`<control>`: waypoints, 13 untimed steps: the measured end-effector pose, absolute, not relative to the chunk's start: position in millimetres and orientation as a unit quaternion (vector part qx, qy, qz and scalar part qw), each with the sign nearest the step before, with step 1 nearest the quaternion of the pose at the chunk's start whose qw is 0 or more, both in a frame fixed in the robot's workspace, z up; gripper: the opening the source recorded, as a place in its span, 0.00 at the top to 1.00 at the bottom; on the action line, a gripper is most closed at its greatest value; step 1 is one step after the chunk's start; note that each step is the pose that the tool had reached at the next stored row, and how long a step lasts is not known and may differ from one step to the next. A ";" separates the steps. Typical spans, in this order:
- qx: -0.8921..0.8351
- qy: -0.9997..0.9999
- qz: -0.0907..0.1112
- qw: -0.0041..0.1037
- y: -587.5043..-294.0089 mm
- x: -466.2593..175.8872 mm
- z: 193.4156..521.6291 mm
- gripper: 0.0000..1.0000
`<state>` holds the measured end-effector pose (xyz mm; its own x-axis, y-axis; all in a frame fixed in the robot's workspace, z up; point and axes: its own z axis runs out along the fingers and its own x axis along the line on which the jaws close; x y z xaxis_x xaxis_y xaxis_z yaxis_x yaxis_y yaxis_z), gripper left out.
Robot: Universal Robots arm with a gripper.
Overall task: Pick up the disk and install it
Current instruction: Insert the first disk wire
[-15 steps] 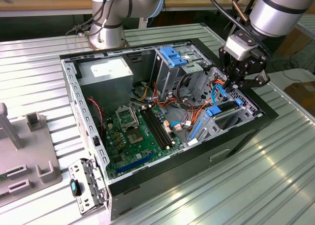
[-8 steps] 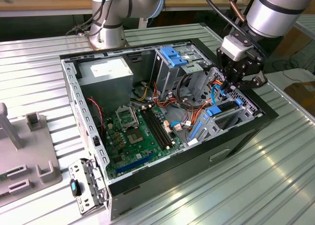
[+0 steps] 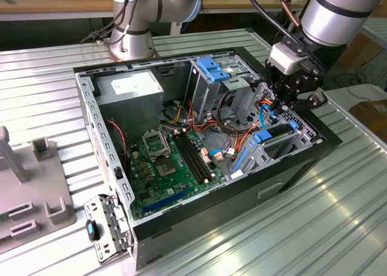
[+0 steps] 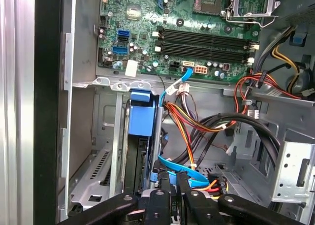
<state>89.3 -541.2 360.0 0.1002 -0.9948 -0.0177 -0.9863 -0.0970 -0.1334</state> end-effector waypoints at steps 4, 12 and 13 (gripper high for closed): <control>-0.738 0.671 -0.038 0.055 -541.2 88.3 360.0 0.82; -0.737 0.673 -0.039 0.055 -541.2 86.8 360.0 0.82; -0.737 0.673 -0.039 0.055 -541.2 86.5 360.0 0.82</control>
<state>86.5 -541.2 360.0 0.0917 -0.9956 -0.0177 -0.9871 -0.0885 -0.1334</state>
